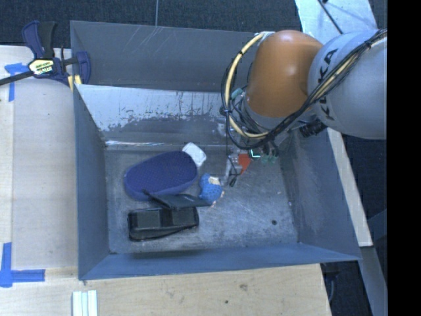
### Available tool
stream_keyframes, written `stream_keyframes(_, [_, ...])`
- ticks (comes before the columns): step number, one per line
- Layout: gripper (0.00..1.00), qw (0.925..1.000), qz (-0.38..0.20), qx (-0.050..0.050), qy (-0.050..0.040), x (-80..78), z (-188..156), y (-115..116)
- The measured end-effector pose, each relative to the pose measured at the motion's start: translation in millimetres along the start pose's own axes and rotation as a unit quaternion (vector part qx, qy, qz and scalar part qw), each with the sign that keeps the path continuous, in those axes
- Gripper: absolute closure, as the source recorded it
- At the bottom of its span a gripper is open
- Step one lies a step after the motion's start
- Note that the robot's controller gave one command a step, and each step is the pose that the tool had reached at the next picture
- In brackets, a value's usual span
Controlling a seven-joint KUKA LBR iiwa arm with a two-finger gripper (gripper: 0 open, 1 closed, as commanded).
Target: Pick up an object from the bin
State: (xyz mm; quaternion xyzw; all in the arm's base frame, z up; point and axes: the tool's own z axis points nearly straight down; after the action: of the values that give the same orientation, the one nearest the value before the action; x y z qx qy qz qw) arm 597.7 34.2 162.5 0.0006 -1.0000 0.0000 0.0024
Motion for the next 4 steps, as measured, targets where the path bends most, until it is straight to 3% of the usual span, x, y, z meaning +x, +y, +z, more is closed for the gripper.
stream_keyframes(1, [0.00,0.9799,-0.200,0.001,-0.0015,-14.0,94,-51])
stream_keyframes(2, [0.00,0.9663,-0.257,0.002,-0.0050,-29.2,89,-89])
stream_keyframes(3, [1.00,0.9665,-0.256,0.001,-0.0052,-29.3,88,-88])
stream_keyframes(4, [1.00,0.9683,-0.250,0.003,-0.0084,-26.9,-34,-104])
